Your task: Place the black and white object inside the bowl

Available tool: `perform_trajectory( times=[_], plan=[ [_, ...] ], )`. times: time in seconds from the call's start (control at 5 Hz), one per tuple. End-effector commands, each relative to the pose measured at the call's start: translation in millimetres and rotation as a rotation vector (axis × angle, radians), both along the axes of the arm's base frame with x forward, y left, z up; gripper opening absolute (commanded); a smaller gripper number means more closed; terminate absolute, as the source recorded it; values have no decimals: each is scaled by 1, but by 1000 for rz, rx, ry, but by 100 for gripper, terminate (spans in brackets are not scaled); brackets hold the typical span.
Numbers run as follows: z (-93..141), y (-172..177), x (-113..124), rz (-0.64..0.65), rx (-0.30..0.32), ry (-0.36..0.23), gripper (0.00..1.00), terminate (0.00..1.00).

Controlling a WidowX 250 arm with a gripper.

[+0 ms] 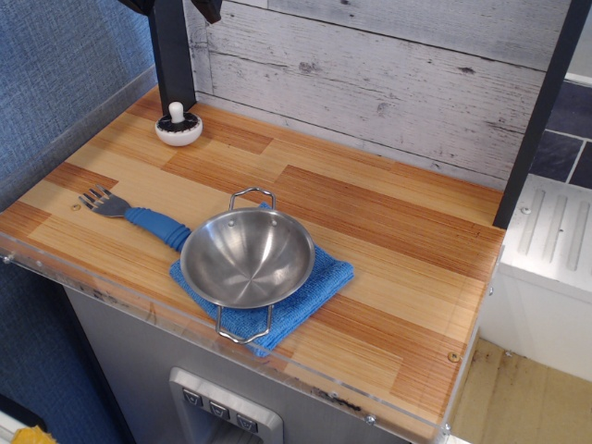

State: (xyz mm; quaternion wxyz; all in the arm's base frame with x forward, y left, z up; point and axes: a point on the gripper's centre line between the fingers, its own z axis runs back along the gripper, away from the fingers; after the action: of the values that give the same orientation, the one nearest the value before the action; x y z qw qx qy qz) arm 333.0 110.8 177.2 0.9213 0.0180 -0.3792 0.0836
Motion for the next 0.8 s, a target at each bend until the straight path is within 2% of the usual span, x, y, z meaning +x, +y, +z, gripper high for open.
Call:
perform_trajectory(
  times=[0.0, 0.6],
  plan=[
    [0, 0, 0, 0, 0, 0, 100, 0],
    [-31, 25, 18, 67, 13, 98, 100, 0]
  ],
)
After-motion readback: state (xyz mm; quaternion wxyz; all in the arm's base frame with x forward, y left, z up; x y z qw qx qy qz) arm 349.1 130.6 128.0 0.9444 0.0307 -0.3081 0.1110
